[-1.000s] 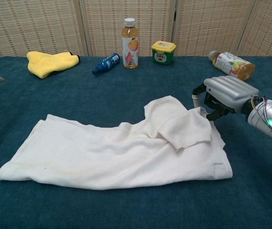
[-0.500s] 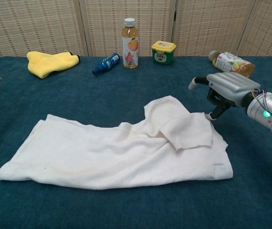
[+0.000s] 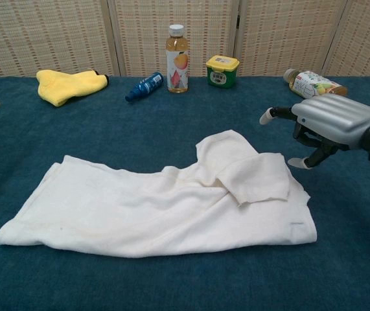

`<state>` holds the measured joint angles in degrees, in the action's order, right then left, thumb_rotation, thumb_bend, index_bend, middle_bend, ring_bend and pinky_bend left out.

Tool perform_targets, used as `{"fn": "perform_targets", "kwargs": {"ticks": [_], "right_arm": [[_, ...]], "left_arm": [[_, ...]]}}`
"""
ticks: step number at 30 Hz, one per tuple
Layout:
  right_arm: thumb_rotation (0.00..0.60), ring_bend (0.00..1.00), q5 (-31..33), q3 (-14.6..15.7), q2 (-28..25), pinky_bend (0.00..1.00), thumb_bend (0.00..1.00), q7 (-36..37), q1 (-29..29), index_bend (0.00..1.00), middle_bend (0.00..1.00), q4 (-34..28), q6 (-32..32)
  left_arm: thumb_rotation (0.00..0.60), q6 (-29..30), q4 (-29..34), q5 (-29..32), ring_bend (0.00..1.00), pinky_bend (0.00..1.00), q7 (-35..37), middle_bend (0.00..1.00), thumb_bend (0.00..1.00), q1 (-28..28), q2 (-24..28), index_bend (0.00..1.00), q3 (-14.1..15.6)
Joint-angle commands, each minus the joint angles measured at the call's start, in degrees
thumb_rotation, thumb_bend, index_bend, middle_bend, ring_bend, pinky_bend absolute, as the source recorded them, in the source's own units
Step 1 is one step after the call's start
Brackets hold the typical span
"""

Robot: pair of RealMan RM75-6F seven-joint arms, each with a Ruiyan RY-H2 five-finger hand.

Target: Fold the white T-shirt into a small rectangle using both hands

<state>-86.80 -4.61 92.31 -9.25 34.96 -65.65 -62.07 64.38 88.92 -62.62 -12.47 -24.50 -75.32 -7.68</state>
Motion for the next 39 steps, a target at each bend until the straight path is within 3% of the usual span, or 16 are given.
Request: {"fn": "perform_targets", "kwargs": {"ticks": [1,5,11,39], "right_arm": [[0.600,0.98,-4.56,3.79,-2.70,1.00,0.27,2.83,-0.48,0.26,0.92,-2.02,-1.43],[0.600,0.98,-6.47,5.87,-3.14,1.00,0.27,2.97,-0.15,0.31,0.92,-2.55,-0.31],[0.600,0.98,-6.50,6.60,-1.69,1.00,0.32,2.84,0.19,0.33,0.92,-0.98,1.40],[0.600,0.98,-6.01,5.21,3.07,1.00,0.48,2.65,1.33,0.55,0.94,4.72,1.25]], "left_arm": [[0.600,0.00,0.07,0.01,0.79,0.87,-0.09,0.86,0.33,-0.02,-0.03,0.00,-0.03],[0.600,-0.15,0.34,0.08,0.79,0.87,-0.33,0.86,0.33,-0.11,-0.09,0.00,-0.04],[0.600,-0.11,0.61,0.21,0.79,0.87,-0.37,0.86,0.33,0.04,0.07,0.00,0.02],[0.600,-0.53,-1.13,0.21,0.79,0.87,1.75,0.86,0.33,0.76,-0.12,0.00,-0.02]]}}
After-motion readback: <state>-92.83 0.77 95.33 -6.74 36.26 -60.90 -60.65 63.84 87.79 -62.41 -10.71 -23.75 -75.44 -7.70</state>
